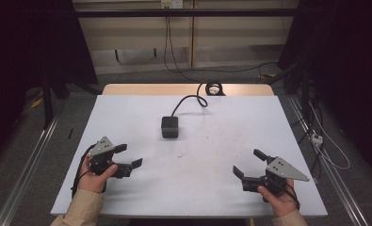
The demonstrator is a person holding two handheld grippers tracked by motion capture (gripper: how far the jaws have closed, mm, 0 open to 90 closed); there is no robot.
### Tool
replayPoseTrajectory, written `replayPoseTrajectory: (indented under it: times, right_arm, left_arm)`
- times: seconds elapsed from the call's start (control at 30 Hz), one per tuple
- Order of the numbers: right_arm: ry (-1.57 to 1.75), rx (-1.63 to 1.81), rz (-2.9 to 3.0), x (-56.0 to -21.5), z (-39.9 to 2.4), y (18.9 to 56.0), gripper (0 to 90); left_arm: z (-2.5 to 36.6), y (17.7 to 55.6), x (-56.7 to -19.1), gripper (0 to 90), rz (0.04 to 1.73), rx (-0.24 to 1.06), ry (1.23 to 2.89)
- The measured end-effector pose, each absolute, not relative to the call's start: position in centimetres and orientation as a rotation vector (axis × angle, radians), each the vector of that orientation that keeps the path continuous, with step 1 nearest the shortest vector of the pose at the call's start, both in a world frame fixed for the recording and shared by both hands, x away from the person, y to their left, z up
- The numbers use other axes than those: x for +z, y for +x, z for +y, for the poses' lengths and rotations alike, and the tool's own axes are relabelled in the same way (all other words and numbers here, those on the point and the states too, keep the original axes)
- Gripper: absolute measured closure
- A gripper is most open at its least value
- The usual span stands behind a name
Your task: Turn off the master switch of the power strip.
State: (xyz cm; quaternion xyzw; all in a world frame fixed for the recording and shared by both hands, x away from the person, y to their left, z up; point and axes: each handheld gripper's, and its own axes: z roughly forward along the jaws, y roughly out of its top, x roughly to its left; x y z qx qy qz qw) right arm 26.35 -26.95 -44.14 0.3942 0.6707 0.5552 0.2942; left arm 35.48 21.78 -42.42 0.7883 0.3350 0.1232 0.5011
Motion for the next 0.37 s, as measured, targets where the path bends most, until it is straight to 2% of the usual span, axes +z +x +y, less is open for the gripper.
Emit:
replayPoseTrajectory:
  times: [0.37]
  right_arm:
    - [1.047, 1.475, 1.792, -44.29, -26.83, 26.47, 3.0]
  left_arm:
    - [22.59, 34.76, -42.45, 11.0, 0.809, 0.305, 1.879]
